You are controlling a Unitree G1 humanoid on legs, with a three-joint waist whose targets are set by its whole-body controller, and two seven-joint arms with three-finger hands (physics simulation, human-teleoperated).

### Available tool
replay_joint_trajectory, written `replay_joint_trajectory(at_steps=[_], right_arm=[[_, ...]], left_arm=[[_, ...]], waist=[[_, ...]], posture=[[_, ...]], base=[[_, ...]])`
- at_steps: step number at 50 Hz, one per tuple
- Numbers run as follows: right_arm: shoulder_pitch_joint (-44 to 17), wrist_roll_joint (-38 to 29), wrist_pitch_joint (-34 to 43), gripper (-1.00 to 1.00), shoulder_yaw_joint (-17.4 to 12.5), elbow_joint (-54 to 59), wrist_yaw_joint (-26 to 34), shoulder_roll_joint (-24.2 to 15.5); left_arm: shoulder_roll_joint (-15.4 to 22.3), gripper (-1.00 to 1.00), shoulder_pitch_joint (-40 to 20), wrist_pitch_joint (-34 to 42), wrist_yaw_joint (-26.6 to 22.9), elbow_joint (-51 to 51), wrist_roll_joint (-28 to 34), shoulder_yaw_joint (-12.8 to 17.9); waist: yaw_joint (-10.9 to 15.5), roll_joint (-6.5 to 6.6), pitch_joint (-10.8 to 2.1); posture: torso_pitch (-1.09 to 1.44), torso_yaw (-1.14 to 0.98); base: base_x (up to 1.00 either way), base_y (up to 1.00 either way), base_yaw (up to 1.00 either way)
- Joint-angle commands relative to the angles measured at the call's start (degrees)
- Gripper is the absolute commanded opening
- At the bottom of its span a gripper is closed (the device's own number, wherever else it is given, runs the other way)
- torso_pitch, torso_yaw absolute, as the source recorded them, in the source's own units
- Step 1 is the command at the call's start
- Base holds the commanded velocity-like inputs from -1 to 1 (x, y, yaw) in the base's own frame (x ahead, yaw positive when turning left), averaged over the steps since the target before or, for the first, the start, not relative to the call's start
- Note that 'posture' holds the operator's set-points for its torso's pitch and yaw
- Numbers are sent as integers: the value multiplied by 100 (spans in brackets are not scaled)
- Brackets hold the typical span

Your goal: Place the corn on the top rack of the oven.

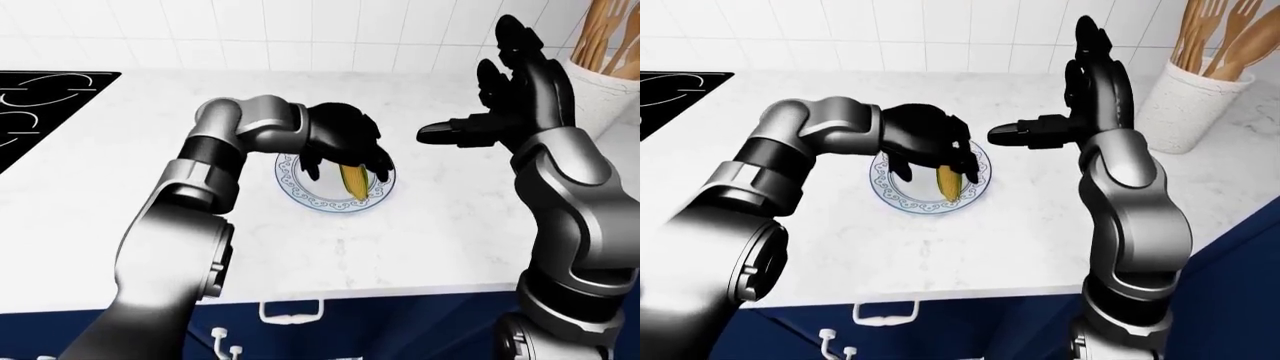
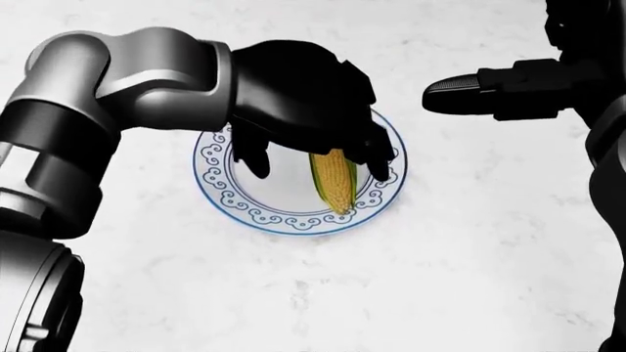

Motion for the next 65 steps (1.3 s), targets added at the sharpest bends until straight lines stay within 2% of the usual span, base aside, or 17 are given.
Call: replay_joint_trajectory(at_steps=[1,14,15,16,20,28,33,35,36,54,65], right_arm=[[-168,-10,-179,100,-53,-157,-24,-69],[-181,26,-110,100,-66,-219,-44,-98],[-169,22,-154,100,-63,-189,-41,-96],[-174,21,-144,100,-53,-194,-44,-95],[-171,23,-149,100,-57,-189,-44,-96],[-198,32,-109,100,-55,-203,-57,-96],[-191,44,-121,100,-64,-196,-57,-102],[-190,52,-113,100,-77,-204,-57,-109],[-176,53,-122,100,-75,-206,-57,-109],[-166,70,-146,100,-73,-211,-65,-119],[-188,72,-122,100,-78,-216,-66,-126]], left_arm=[[33,33,-249,49,252,-112,-33,102],[-73,32,-348,215,734,128,213,107],[-63,31,-329,270,974,233,334,49],[-56,41,-360,276,1098,295,401,29],[-65,27,-378,305,1201,369,496,35],[-52,23,-377,297,1366,398,646,47],[-57,20,-374,317,1658,406,802,5],[-67,4,-366,342,1807,428,879,-12],[-73,4,-360,365,1902,431,934,-29],[-184,11,-138,578,2445,539,1332,-61],[-195,13,-53,632,2594,567,1459,-58]], waist=[[0,-20,-169],[-6,-20,-177],[-7,-19,-179],[-9,-18,-180],[-16,-13,-190],[-19,-12,-193],[-22,-9,-193],[-23,-8,-195],[-24,-8,-197],[-37,3,-210],[-35,4,-214]], posture=[[0,0],[0,0],[0,0],[0,0],[0,0],[0,0],[0,0],[0,0],[0,0],[0,0],[0,0]], base=[[0,0,0],[0,0,0],[0,0,0],[0,0,0],[0,0,0],[0,0,0],[0,0,0],[0,0,0],[0,0,0],[0,0,0],[0,0,0]])
